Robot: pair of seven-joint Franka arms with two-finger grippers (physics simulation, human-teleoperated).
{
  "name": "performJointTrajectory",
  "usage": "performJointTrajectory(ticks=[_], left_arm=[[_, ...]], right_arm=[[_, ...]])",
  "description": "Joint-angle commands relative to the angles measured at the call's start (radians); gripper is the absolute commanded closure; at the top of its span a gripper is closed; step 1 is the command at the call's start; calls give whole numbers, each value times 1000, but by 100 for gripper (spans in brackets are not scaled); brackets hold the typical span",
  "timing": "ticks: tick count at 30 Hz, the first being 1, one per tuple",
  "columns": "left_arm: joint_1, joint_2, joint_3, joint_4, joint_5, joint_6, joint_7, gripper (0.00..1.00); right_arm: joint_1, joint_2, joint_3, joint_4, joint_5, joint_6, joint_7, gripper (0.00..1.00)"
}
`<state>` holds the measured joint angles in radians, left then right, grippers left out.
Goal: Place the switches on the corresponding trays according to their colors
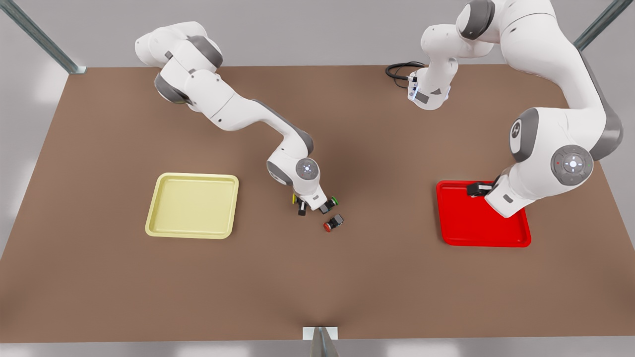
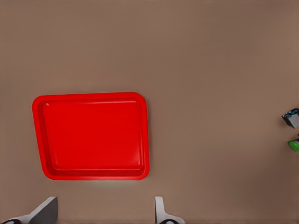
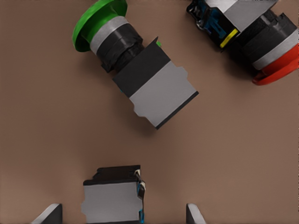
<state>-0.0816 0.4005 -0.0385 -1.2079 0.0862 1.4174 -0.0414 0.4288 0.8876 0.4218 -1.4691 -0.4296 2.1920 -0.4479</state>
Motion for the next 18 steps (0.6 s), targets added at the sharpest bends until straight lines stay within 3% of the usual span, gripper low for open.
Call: performJointTrajectory(ticks=[1, 6, 7, 9, 18], left_arm=[[0, 0, 0, -1, -3, 0, 0, 0], [0, 5, 0, 1, -3, 3, 0, 0], [0, 5, 0, 1, -3, 3, 0, 0], [0, 5, -1, -1, -3, 3, 0, 0], [0, 5, 0, -1, -3, 3, 2, 0]], right_arm=[[1, 2, 0, 3, 0, 5, -2, 3], [11, 22, -3, 12, -11, 55, -8, 4], [13, 24, -11, 12, -11, 57, -11, 13], [19, 30, -14, 12, -11, 64, -11, 20], [22, 22, -15, 12, -11, 55, -8, 37]])
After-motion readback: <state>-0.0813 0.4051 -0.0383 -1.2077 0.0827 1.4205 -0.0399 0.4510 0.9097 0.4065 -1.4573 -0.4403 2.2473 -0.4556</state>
